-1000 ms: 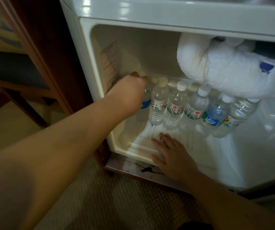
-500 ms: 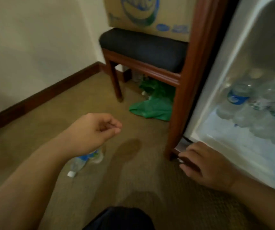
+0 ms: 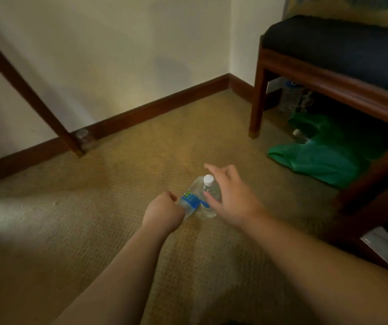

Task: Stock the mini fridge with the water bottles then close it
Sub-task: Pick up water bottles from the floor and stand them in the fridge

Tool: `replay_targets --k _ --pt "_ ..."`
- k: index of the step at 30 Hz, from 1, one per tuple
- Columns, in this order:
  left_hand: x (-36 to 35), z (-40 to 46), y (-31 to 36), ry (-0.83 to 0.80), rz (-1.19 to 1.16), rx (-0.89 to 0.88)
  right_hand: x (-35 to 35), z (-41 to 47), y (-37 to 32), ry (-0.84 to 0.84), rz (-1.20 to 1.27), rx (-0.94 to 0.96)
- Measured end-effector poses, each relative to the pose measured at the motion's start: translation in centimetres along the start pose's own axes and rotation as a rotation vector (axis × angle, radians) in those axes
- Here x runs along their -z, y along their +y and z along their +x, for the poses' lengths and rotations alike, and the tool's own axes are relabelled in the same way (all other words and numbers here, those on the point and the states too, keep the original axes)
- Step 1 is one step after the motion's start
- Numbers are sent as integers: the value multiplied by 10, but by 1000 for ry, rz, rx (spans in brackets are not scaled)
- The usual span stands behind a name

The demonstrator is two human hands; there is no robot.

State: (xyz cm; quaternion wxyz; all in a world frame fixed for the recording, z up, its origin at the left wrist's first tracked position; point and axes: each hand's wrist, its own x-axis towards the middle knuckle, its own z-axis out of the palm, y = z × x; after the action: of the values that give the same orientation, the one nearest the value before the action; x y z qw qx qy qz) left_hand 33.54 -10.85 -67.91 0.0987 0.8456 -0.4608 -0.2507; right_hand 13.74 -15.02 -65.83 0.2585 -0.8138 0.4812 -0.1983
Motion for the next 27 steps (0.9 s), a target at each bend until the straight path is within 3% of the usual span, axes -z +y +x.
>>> replay_targets --k 6,8,12,20,27 --pt "-71 39 -14 -143 189 -2 -19 31 4 -282 -312 -50" --pt "-91 54 -23 -153 161 57 -15 20 10 -236 -340 -34" --pt "-110 59 -29 9 112 20 -4 -18 27 -209 -283 -153" --pt "-58 10 38 166 135 -369 82 -109 28 -74 -131 -206" --pt "9 -27 156 13 456 -643 178 -197 41 147 -159 -331"
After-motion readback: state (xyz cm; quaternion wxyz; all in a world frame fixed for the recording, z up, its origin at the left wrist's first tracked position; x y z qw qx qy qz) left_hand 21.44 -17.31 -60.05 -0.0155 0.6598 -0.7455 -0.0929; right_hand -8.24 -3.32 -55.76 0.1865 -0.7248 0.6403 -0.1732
